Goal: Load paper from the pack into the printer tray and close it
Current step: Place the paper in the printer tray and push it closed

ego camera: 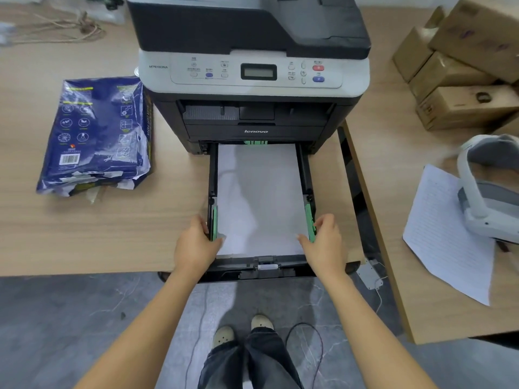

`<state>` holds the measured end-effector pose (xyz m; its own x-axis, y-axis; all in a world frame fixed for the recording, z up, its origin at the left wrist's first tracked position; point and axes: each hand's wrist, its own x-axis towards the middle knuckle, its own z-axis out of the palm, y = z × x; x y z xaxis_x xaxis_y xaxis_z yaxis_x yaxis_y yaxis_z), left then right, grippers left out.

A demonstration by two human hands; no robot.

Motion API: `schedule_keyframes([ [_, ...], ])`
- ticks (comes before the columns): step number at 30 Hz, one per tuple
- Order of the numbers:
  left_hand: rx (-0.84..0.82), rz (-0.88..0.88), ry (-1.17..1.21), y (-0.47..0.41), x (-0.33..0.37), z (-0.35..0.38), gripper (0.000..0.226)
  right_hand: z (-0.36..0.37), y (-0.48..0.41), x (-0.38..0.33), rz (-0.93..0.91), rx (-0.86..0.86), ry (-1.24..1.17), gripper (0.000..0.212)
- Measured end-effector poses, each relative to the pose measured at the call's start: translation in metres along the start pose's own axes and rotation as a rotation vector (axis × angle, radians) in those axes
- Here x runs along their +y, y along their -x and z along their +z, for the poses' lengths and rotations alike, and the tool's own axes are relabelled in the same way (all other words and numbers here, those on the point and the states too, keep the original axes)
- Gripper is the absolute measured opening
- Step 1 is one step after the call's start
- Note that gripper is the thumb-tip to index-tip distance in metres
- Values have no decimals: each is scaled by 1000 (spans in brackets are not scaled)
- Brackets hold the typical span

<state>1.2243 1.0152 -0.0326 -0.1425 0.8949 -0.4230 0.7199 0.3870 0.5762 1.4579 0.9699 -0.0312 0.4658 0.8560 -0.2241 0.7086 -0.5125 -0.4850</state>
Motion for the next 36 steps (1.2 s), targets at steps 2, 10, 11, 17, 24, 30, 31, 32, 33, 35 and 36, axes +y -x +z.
schedule_keyframes([
  [2,33,32,3,4,-1,-2,42,-3,3,2,-69,89,35,50],
  [10,0,92,-65,14,-7,1,64,-3,8,15,-63,-173,51,52],
  [11,-7,93,-75,15,-7,1,62,-3,8,14,-54,-174,38,49],
  [17,-11,89,-117,20,-5,2,43,1,5,13,11,-149,43,24],
  [24,-13,101,-133,18,-10,2,42,3,4,17,-52,-154,70,31],
  [30,-37,103,-143,19,-9,1,42,2,3,17,-55,-163,81,35],
  [31,-40,106,-148,19,-9,1,42,1,3,17,-56,-164,79,36],
  [32,-41,111,-153,19,-9,2,41,1,3,17,-57,-164,77,37],
  [33,-42,116,-157,19,-10,1,41,1,3,17,-61,-163,78,37],
  [35,-38,119,-172,19,-10,1,39,1,3,17,-73,-163,82,37],
  [36,-36,119,-180,19,-10,1,38,1,3,18,-78,-163,84,37],
])
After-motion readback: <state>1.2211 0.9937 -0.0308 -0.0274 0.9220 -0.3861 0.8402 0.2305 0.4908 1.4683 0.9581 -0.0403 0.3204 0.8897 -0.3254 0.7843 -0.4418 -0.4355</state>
